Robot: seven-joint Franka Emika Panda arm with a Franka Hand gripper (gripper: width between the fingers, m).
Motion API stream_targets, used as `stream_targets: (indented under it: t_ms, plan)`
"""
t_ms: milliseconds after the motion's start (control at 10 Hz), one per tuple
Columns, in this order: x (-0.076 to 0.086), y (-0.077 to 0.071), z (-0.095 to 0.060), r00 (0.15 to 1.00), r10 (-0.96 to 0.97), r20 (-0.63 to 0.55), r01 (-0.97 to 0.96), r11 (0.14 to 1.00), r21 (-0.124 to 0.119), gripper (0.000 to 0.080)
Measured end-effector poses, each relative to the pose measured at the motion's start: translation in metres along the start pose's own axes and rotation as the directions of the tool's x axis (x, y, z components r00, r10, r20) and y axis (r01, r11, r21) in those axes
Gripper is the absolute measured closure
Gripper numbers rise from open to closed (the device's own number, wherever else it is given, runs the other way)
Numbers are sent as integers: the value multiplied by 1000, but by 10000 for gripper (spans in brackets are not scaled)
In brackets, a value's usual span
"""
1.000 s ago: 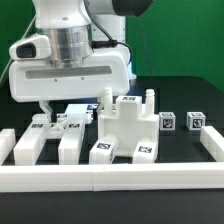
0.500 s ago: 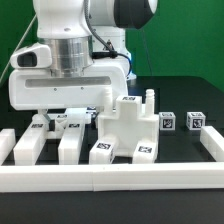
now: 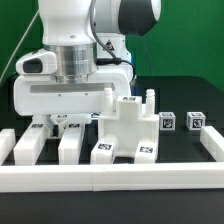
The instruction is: Assemble chair
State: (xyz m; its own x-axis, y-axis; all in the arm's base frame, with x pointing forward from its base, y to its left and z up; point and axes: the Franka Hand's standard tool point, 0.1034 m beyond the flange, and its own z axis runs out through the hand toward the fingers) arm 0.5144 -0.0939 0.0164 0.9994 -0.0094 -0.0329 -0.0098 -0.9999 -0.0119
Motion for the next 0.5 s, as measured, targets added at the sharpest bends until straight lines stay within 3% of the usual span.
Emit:
stream_targets:
  t_ms: [200,300,400,500]
  plan:
    - [0,0,0,1000,0,0,0,1000,0,403]
    - [0,0,0,1000,0,-1,0,1000,0,403]
    - [0,0,0,1000,0,0,0,1000,0,517]
    - [0,0,0,1000,0,0,0,1000,0,517]
